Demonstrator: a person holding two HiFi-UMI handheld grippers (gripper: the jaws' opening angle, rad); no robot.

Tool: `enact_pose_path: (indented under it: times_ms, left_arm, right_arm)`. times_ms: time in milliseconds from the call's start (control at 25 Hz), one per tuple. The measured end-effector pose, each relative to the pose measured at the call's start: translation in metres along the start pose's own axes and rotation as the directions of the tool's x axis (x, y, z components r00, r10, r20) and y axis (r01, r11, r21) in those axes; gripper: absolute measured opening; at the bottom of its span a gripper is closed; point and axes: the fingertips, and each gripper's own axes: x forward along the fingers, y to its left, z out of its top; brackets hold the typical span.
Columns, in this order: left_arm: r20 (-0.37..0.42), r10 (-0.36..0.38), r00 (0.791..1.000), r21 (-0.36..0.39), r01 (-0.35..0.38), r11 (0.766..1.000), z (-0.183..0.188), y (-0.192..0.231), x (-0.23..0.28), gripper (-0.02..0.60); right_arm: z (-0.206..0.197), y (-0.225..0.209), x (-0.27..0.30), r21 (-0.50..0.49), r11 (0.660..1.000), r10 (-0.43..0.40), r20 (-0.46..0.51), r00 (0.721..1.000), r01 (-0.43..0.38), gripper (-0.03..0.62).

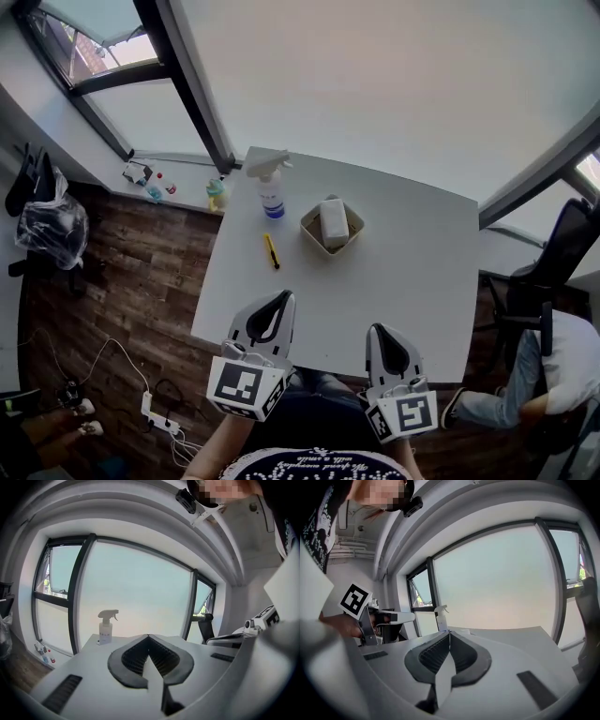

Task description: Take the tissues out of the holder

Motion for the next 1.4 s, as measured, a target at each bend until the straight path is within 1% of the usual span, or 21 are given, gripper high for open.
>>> enact_pose_path:
  times_ms: [160,320,520,560,640,680,760,840,920,1080,1400]
  left_arm:
    - [0.009,-0.044,0.999,-0.005,0.045,0.999,0.002,0.005,0.001,0.002]
    - [0.001,-0.079,0.997,-0.007,0.079,0.997,0.0,0.009,-0.002,0.002]
    - [-0.011,-0.112,0.994,-0.011,0.112,0.994,-0.004,0.01,-0.006,0.002]
    - [-0.013,-0.117,0.993,-0.012,0.117,0.993,-0.005,0.01,-0.007,0.002]
    - [-0.014,-0.123,0.992,-0.017,0.122,0.992,-0.007,0.011,-0.009,0.002]
    - [-0.014,-0.123,0.992,-0.02,0.122,0.992,-0.007,0.011,-0.01,0.002]
    - [-0.01,-0.117,0.993,-0.028,0.117,0.993,-0.007,0.013,-0.012,0.002]
    - [-0.003,-0.105,0.994,-0.037,0.105,0.994,-0.007,0.016,-0.015,0.002]
    - [-0.006,-0.09,0.996,-0.038,0.09,0.995,-0.008,0.02,-0.016,0.002]
    - [-0.007,-0.056,0.998,-0.041,0.055,0.998,-0.009,0.027,-0.021,0.002]
    - [-0.001,0.015,1.0,-0.054,-0.015,0.998,-0.009,0.036,-0.03,0.002]
  right_arm:
    - [0.002,0.008,0.0,0.004,0.999,-0.045,0.02,0.999,0.045,0.011]
    - [0.004,0.025,0.005,-0.028,0.999,-0.043,0.023,0.999,0.044,0.011]
    - [0.016,0.036,0.013,-0.085,0.994,-0.058,0.069,0.996,0.064,0.018]
    - [0.019,0.037,0.017,-0.091,0.994,-0.054,0.075,0.996,0.061,0.039]
    - [0.022,0.036,0.026,-0.096,0.994,-0.046,0.074,0.996,0.053,0.132]
    - [0.024,0.034,0.032,-0.1,0.994,-0.045,0.073,0.996,0.052,0.146]
    - [0.027,0.028,0.043,-0.107,0.993,-0.039,0.072,0.997,0.047,0.162]
    - [0.026,0.023,0.058,-0.101,0.995,-0.019,0.058,0.998,0.025,0.173]
    - [0.016,0.018,0.076,-0.088,0.996,0.0,0.013,1.0,0.001,0.193]
    - [-0.006,0.006,0.109,-0.065,0.998,0.003,-0.092,0.996,-0.009,0.271]
    - [-0.019,-0.015,0.157,-0.103,0.995,-0.007,-0.173,0.985,-0.011,0.296]
